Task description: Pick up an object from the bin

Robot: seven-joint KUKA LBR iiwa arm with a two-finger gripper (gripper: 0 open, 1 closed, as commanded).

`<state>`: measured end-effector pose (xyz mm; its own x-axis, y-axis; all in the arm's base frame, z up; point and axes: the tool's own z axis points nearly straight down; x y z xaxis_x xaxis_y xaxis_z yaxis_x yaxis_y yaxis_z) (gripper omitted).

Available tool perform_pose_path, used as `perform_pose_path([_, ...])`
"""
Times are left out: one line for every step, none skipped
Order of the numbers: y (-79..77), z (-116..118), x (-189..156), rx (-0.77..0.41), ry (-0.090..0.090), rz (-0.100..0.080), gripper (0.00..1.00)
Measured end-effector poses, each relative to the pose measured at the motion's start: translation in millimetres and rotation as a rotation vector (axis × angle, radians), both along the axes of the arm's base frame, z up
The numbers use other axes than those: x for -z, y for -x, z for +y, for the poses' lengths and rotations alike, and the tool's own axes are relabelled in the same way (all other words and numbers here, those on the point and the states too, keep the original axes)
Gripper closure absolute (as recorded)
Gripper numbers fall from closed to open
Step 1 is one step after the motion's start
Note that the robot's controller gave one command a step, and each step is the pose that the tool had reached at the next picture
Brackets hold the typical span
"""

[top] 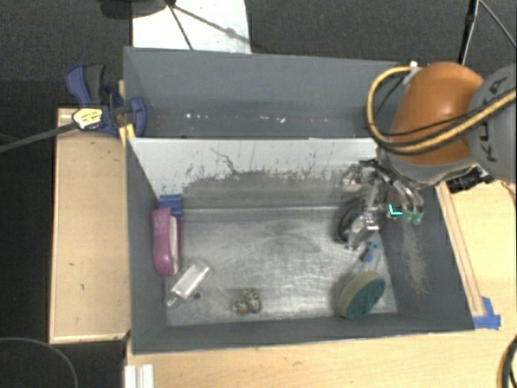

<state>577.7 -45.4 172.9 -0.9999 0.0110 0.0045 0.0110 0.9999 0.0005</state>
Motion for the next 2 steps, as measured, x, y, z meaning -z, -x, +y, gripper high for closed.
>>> perform_pose_path([25.8,-35.8,71.4,-0.085,0.001,-0.012,0.0])
perform_pose_path([16.5,-85.0,78.6,-0.213,-0.023,-0.018,0.0])
